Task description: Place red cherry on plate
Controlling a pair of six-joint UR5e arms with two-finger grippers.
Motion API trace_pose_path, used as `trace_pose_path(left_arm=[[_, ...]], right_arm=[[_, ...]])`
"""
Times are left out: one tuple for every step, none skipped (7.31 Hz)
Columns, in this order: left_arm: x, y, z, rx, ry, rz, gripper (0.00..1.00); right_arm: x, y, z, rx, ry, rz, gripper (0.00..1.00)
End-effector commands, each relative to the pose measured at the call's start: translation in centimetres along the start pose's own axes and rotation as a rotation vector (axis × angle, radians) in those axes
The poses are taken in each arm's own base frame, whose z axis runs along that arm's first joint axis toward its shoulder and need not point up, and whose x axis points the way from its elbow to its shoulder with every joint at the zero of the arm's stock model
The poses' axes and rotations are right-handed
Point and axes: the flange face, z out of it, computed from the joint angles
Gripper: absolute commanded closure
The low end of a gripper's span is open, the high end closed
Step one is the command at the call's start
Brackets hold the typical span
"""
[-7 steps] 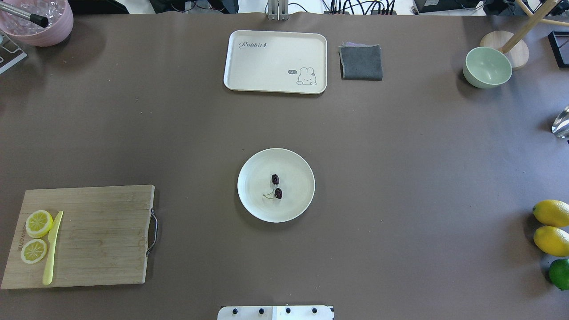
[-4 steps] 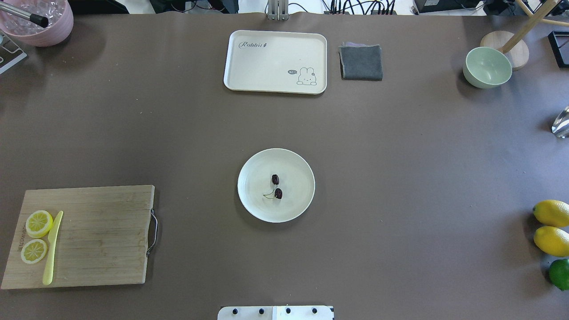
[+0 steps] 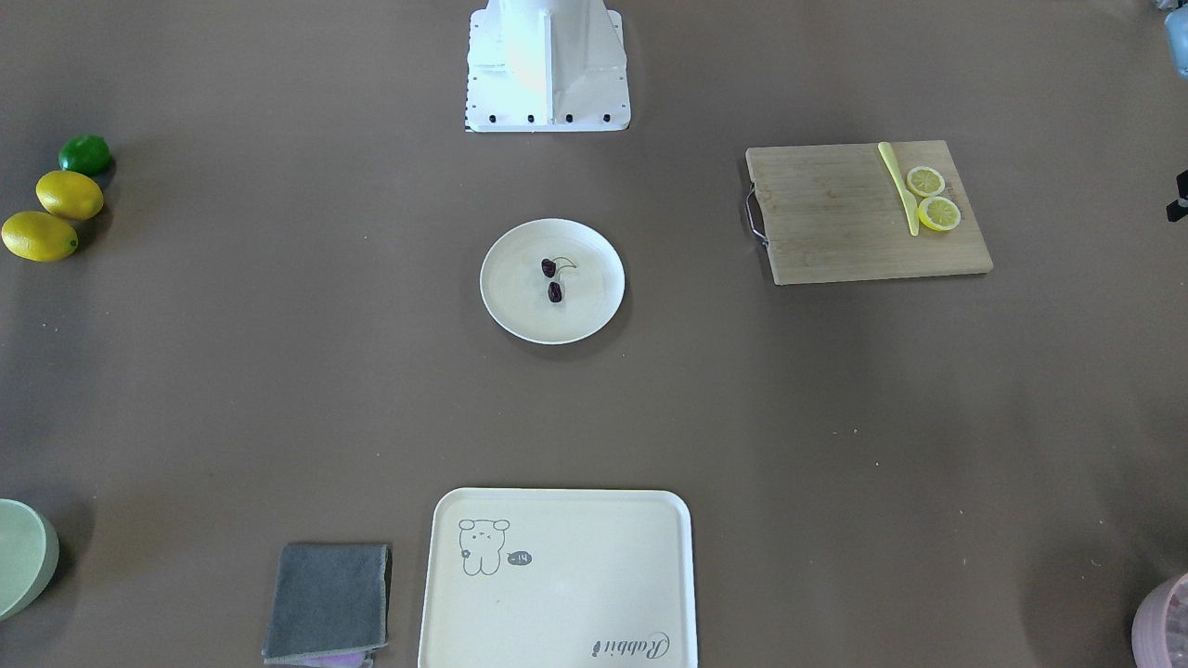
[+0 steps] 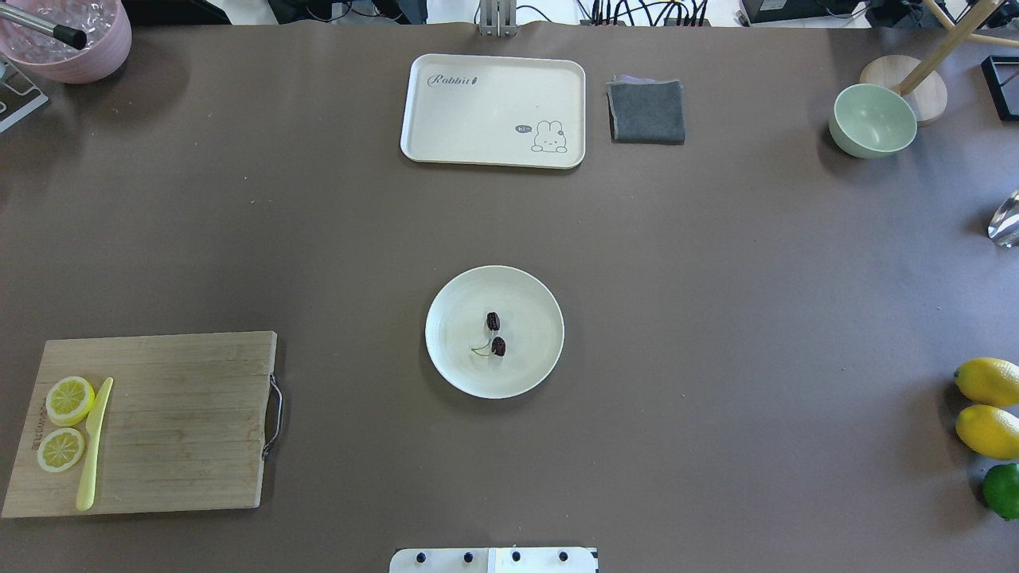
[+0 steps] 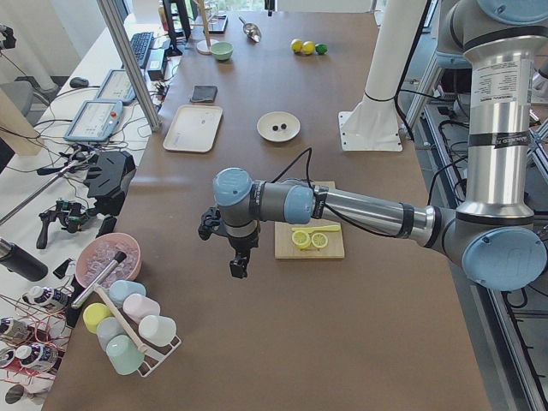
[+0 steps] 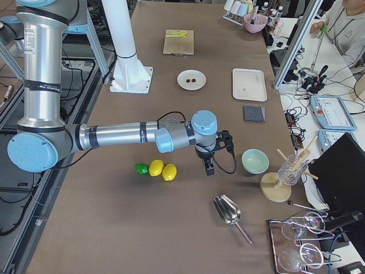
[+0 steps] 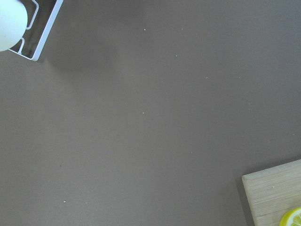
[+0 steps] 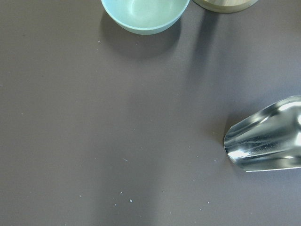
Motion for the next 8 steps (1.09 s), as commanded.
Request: trace_pose_path(left_arm=[[1.0, -0.5, -0.3, 0.02, 0.065, 0.016, 0.02], [1.3, -0.3, -0.1, 0.024, 0.142, 0.003, 0.02], [1.3, -0.3, 0.2, 0.021, 0.181, -0.008, 0.02], [1.2, -0.3, 0.3, 0.021, 0.183, -0.007, 0.02], [1.4, -0.5, 0.1, 0.024, 0.18, -0.003, 0.02], [0.9, 0.1, 0.3, 0.018, 0.153, -0.002, 0.02], [0.9, -0.2, -0.2, 0.026, 0.137, 0.001, 0.02], [-0.2, 0.1, -1.2, 0.047, 0.131, -0.023, 0.02]], right_arm=[[0.0, -0.1, -0.1, 0.002, 0.0, -0.001, 0.0], [0.0, -0.1, -0.1, 0.002, 0.0, -0.001, 0.0], [-0.1, -0.1, -0.1, 0.002, -0.002, -0.001, 0.0], [0.0, 0.2, -0.2, 0.004, -0.004, 0.003, 0.0], [0.3, 0.4, -0.3, 0.004, -0.009, 0.011, 0.0], [0.5, 0.6, -0.5, 0.007, -0.008, 0.016, 0.0], [0.6, 0.4, -0.7, 0.01, -0.007, 0.017, 0.0], [0.8, 0.5, -0.4, 0.006, -0.007, 0.022, 0.0]])
